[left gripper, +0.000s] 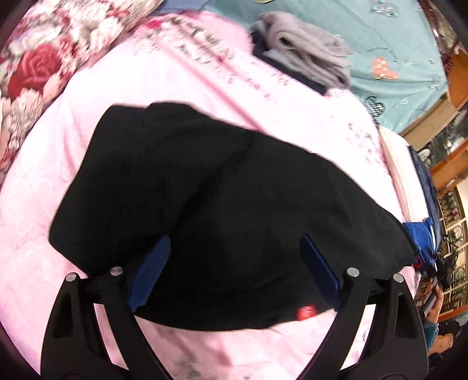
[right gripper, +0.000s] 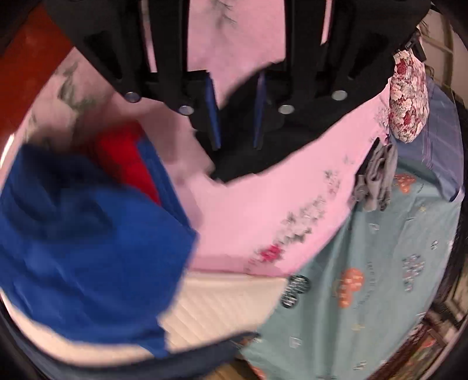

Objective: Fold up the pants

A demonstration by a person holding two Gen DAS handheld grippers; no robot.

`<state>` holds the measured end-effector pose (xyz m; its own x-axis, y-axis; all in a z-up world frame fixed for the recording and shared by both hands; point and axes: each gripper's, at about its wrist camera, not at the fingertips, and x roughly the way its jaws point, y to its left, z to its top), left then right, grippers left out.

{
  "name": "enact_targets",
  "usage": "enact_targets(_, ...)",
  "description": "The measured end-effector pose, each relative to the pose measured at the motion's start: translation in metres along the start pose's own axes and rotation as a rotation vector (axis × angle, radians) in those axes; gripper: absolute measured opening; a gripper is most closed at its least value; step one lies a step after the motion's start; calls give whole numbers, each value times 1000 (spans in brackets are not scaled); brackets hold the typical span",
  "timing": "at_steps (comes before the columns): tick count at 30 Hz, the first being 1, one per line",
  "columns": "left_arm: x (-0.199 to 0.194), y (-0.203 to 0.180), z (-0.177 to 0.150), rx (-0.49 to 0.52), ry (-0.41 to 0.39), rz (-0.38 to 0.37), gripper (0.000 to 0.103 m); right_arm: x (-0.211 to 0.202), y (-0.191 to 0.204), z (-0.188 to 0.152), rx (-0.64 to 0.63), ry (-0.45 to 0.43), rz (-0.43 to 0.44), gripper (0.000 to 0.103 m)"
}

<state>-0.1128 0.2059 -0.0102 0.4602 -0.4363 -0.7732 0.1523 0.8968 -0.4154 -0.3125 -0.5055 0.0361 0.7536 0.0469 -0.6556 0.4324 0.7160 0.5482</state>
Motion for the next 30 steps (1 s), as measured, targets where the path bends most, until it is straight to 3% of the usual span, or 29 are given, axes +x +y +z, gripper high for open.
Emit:
enact_targets(2,-3,-9,0,23,-21,-15,91,10,32,5,-80,12,63,50)
enact_targets(4,1,-17,0,43,-22,-21,91,25,58,2,-156,37,80,52)
enact_targets(7,18,-14,-3,51,28,29,91,49,64,-7,-175,114,121,52)
enact_targets(9,21,-2,-7,39,36,26,91,66,44,-17,-125,197,48,52)
enact_targets(10,19,1,-7,34,31,20,91,70,33,-22,-113,235,6,43)
enact_targets(12,11,5,-7,28,26,17,91,64,23,-30,-155,260,-21,37)
enact_targets(15,2,2,-3,35,10,11,91,55,53,-23,-274,291,-134,47)
enact_targets(17,-1,-8,-2,51,-12,-16,91,60,101,-16,-444,293,-67,55)
enact_targets(18,-1,-15,-2,63,-19,-32,91,67,129,-16,-529,309,-11,62)
enact_targets(20,3,-33,-2,112,-24,-61,92,91,194,-25,-715,348,139,65)
enact_targets(23,22,-52,-9,200,9,0,92,143,283,-59,-974,476,396,66)
enact_targets(25,40,-50,-17,224,70,58,92,178,324,-87,-1114,575,517,66)
enact_targets(30,32,-48,-32,298,42,55,92,246,372,-136,-1311,794,635,66)
